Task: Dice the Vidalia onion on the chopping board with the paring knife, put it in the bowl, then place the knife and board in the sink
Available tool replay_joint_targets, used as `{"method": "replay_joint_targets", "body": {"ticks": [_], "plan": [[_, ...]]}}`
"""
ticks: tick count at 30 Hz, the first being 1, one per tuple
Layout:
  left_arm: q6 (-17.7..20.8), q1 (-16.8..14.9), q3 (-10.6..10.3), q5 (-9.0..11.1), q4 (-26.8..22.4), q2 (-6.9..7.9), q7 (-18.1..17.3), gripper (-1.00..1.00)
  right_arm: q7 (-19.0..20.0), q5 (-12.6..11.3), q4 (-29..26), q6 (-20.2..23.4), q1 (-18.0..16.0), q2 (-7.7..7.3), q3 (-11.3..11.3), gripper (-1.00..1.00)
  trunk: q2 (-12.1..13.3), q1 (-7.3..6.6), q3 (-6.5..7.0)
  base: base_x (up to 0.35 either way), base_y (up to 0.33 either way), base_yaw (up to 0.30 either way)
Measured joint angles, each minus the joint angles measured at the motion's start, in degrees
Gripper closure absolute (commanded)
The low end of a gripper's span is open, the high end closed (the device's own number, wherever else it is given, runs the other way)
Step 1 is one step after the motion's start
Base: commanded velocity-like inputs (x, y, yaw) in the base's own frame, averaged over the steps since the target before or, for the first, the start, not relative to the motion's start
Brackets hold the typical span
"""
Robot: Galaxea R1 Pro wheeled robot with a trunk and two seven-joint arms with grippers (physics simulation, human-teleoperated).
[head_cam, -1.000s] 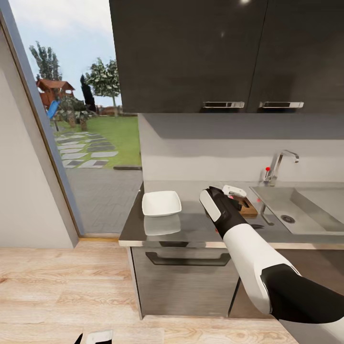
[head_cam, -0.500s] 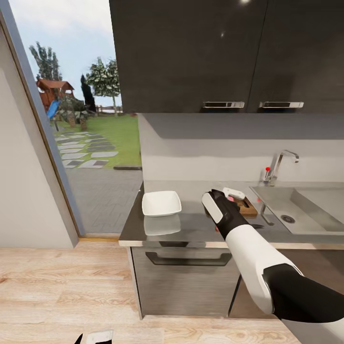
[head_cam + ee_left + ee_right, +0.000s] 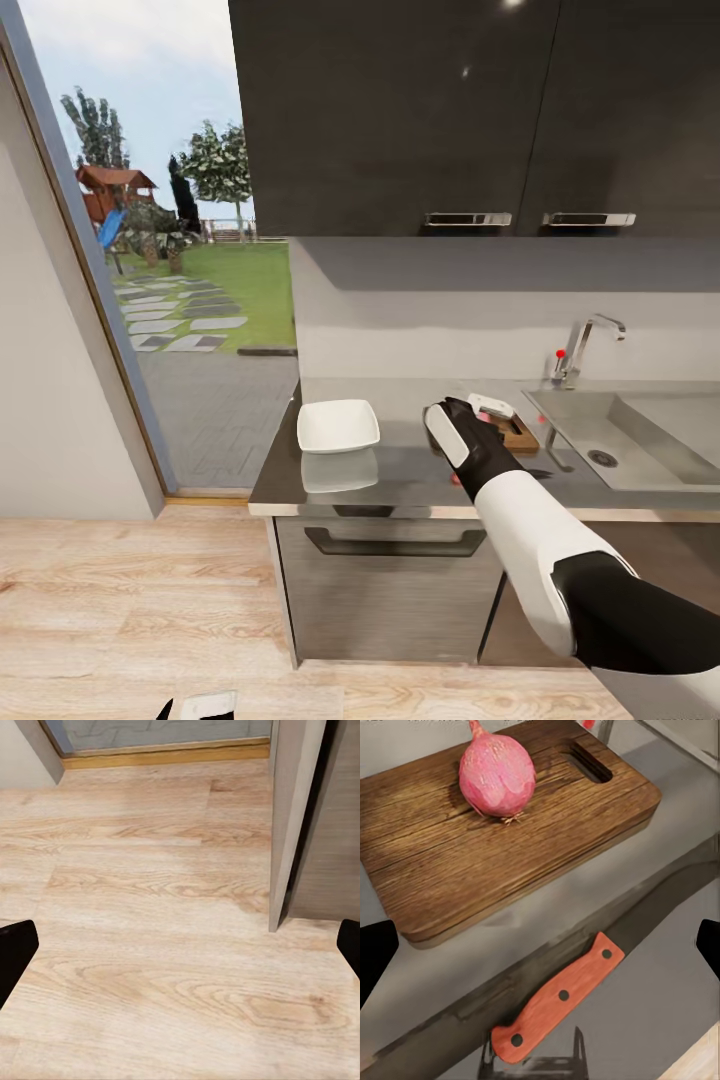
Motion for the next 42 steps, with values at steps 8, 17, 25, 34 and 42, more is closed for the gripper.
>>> {"method": "replay_joint_targets", "body": {"ticks": [8, 17, 25, 34, 42], "plan": [[0.01, 0.0, 0.0, 0.0, 0.01, 0.0, 0.0, -1.0, 2.92, -0.02, 0.9, 0.01, 0.0, -1.1, -0.02, -1.0, 0.0, 0.0, 0.0, 0.0, 0.0, 0.0], [0.01, 0.0, 0.0, 0.0, 0.01, 0.0, 0.0, -1.0, 4.83, 0.01, 3.25, -0.03, 0.0, -1.97, -0.16, -1.0, 0.0, 0.0, 0.0, 0.0, 0.0, 0.0], [0.01, 0.0, 0.0, 0.0, 0.02, -0.01, 0.0, -1.0, 7.2, -0.05, 5.05, -0.05, 0.0, -3.4, -0.22, -1.0, 0.0, 0.0, 0.0, 0.0, 0.0, 0.0], [0.06, 0.0, 0.0, 0.0, 0.03, -0.03, -0.01, -1.0, 9.45, -1.13, 7.51, -0.04, 0.0, -4.64, -0.26, -1.0, 0.0, 0.0, 0.0, 0.0, 0.0, 0.0], [0.1, 0.0, 0.0, 0.0, 0.02, -0.03, 0.0, -1.0, 9.63, -1.35, 7.76, -0.09, 0.0, -4.76, -0.26, -1.0, 0.0, 0.0, 0.0, 0.0, 0.0, 0.0]]}}
